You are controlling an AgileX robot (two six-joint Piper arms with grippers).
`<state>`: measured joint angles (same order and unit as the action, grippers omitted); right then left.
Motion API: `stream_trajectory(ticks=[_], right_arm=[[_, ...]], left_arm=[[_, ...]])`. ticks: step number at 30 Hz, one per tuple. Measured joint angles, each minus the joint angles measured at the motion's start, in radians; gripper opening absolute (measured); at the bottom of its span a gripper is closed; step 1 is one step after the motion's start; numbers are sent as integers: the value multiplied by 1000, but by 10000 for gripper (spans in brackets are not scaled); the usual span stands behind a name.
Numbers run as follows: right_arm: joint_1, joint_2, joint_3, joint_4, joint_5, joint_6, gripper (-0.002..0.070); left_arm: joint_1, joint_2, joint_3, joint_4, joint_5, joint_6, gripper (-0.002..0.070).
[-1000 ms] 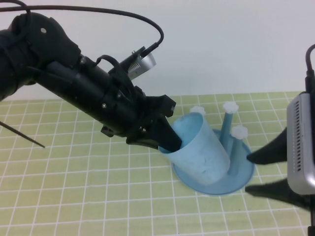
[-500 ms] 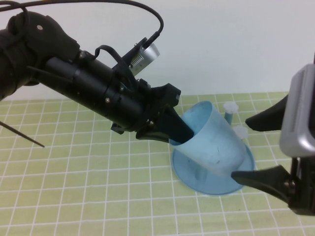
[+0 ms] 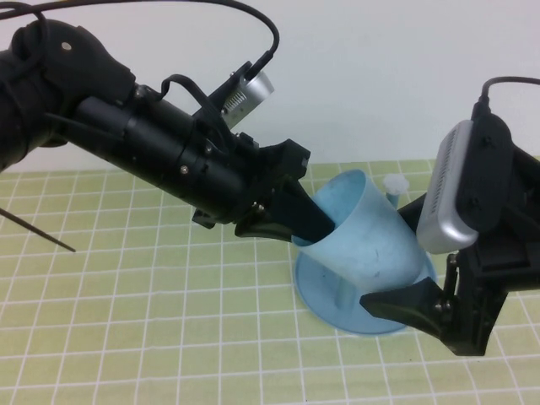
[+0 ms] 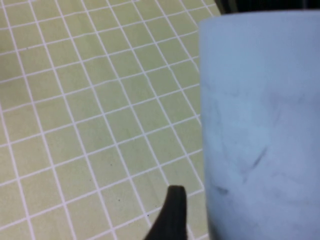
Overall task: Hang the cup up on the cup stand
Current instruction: Adjust the cup with two arms
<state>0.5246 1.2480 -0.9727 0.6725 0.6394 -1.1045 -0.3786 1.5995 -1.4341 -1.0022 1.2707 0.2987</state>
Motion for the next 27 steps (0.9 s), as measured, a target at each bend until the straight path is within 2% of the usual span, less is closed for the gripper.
stream_trajectory(ticks=[2,6,11,13,15,18,20,22,24,27], right_arm=[[0,7,0,7,-3,-12,671],[0,15,0,9,-12,-29,549],[0,16,-2,11,-17,-41,530],[0,16,-2,9,-19,-45,530],[0,16,-2,9,-19,-45,529],[0,16,-2,7,-19,-45,529],[0,16,-2,7,-15,-45,529],[0,16,-2,7,-13,-45,529],[0,16,-2,7,-11,-41,529],[0,16,-2,7,-4,-24,529]], left_arm=[[0,0,0,-10,2,18,0],[0,0,0,-12,-5,45,1],[0,0,0,-10,-32,133,19],[0,0,-6,-12,-41,175,71],[0,0,-17,-10,-47,209,160],[6,-2,-44,1,-38,243,353],[20,-2,-73,5,-23,273,455],[44,-4,-107,5,-8,291,498],[66,-8,-134,5,14,339,493],[75,-45,-141,23,12,510,492]])
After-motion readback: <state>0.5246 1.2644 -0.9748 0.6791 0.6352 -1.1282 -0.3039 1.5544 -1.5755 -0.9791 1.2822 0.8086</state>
